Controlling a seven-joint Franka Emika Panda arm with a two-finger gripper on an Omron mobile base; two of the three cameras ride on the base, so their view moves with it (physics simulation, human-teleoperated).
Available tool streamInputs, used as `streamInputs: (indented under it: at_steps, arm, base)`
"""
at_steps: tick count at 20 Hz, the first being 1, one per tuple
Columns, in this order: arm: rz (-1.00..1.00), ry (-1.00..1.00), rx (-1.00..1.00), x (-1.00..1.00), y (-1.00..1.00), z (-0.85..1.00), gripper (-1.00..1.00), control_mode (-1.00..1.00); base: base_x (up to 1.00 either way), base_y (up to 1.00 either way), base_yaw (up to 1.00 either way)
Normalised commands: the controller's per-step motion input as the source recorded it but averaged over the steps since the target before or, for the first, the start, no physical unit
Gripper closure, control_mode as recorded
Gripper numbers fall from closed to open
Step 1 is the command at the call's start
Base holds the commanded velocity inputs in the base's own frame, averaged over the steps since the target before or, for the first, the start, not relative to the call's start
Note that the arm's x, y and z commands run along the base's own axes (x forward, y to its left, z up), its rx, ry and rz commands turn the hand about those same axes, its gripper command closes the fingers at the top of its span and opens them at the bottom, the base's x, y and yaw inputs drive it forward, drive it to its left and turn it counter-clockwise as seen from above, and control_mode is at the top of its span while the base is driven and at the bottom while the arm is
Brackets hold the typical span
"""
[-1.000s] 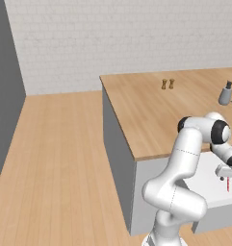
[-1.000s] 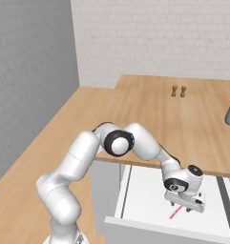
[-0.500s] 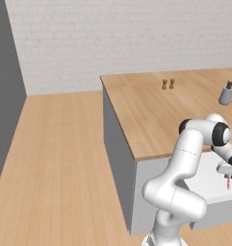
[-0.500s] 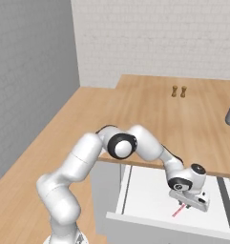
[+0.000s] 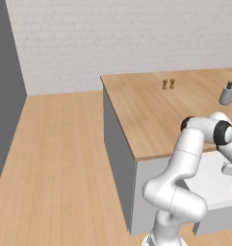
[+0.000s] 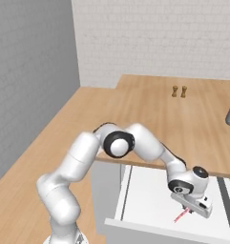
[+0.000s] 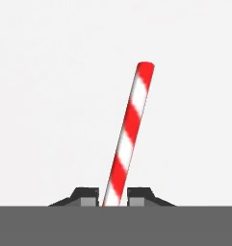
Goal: Take a straw from the drawer in front and place it inside the glass cup on the dining counter.
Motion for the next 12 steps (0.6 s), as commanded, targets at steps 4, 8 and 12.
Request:
streamInputs:
  at_steps: [4, 8, 12]
  arm:
    - [0.00, -0.09, 0.00, -0.27, 0.02, 1.00, 1.00, -1.00]
    - [0.00, -0.05, 0.00, -0.47, 0.12, 1.00, 1.00, -1.00]
    - [0.00, -0.06, 0.00, -0.74, 0.44, 1.00, 1.00, -1.00]
  base:
    - [0.00, 0.00, 0.00]
    - [0.00, 0.00, 0.00]
    - [0.00, 0.00, 0.00]
